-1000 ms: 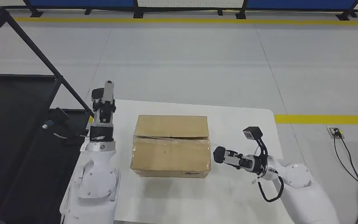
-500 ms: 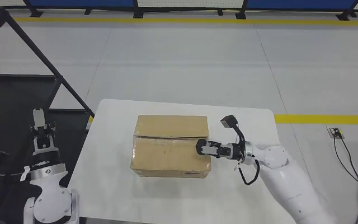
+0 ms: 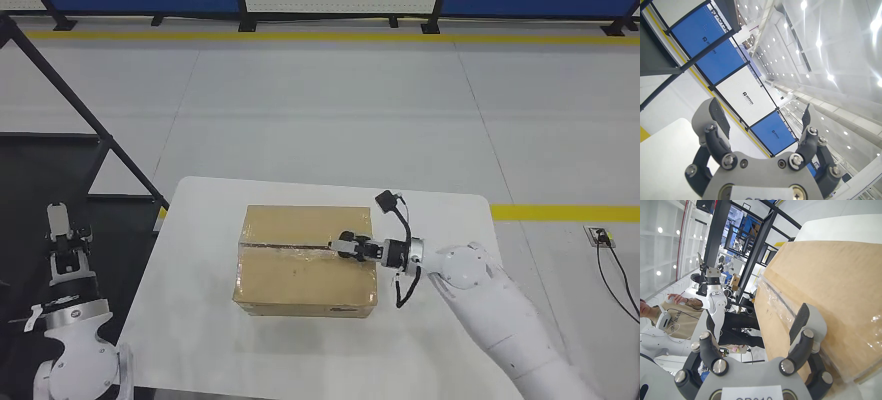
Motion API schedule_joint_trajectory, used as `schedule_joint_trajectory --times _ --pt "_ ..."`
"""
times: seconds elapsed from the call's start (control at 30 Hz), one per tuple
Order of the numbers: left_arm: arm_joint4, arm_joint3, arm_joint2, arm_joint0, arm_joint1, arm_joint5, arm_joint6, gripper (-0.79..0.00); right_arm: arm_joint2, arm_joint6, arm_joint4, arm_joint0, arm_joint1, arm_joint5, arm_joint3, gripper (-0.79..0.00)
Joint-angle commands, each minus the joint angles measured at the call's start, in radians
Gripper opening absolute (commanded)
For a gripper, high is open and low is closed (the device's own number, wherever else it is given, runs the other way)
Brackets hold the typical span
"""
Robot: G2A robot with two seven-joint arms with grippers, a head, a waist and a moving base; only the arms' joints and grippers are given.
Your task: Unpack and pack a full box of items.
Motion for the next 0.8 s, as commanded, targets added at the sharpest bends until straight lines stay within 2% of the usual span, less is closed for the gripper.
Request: schedule_joint_trajectory --times 0.0,0.2,0.37,0.77 --pt "-0.005 0.002 -0.002 0.000 0.001 -0.002 -0.001 0.000 -0.007 0.001 -0.005 0.008 -0.004 0.015 0.001 0.000" --pt "-0.011 0.010 -0.010 0.007 0.005 -0.010 0.004 0.000 -0.037 -0.008 0.029 0.037 -0.026 0.066 0.013 0.000" --pt "-0.029 0.013 -0.026 0.026 0.006 -0.023 0.014 0.000 -0.096 -0.005 0.072 0.086 -0.062 0.133 0.058 0.000" --pt "-0.077 0.029 -0.039 0.066 0.009 -0.050 0.017 0.000 -0.204 -0.036 0.093 0.165 -0.145 0.115 0.161 0.000"
